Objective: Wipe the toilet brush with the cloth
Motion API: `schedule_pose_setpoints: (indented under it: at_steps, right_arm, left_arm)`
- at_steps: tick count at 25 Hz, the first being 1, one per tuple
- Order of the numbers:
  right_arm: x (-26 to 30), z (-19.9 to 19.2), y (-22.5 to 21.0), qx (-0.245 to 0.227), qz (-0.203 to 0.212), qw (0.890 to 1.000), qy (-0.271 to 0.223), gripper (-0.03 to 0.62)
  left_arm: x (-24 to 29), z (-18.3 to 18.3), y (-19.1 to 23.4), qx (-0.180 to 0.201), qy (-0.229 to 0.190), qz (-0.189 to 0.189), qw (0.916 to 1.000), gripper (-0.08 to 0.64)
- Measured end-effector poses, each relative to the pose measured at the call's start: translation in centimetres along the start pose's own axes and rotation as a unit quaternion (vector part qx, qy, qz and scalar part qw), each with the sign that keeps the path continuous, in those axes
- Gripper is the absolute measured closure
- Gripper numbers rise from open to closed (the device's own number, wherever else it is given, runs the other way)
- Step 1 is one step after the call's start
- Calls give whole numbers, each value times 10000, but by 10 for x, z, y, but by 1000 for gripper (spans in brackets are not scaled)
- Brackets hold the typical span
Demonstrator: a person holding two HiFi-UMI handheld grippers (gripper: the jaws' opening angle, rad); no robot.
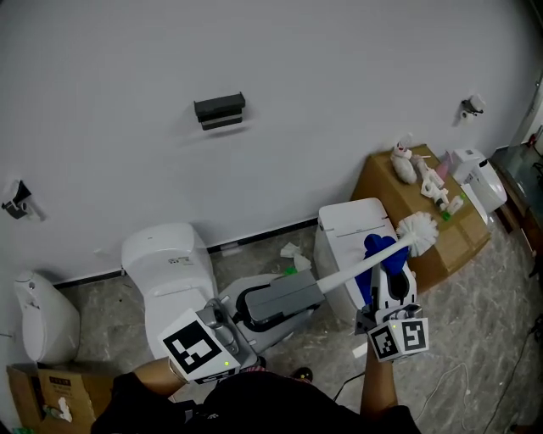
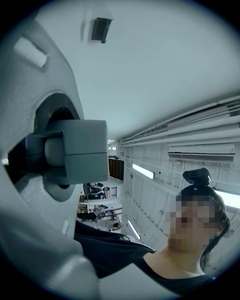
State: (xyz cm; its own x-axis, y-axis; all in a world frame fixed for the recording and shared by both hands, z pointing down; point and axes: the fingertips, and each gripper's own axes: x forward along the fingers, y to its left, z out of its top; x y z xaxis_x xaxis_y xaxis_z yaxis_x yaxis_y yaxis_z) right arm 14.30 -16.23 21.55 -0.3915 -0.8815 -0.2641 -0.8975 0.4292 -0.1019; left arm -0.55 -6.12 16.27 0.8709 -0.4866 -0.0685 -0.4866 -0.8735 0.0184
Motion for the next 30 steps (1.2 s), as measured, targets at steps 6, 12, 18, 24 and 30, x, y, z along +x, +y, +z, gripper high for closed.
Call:
schedule_pose_setpoints:
  at_steps: [6,12,18,24,30]
  right_arm:
    - [8,-29,38,26,385,9987,329,520]
    - [22,-30,79,54,936,9946,450,518]
    - [26,-17,119,-19,1515,9883,198,520]
    - [26,-6,141,-260,1722,9847,-9,520]
    - [21,-3,141,-337,1750,9839,-125,519]
  left_arm:
    - [-5,3,-2,35,-79,-89,9999,390]
    - [6,4,-6,-76,-44,-172,9998,390]
    - [7,0,-3,-111,18,-141,9998,390]
    - [4,-6,1,-148,104,-89,9998,390]
    - [5,-9,3,-208,125,-39,9997,390]
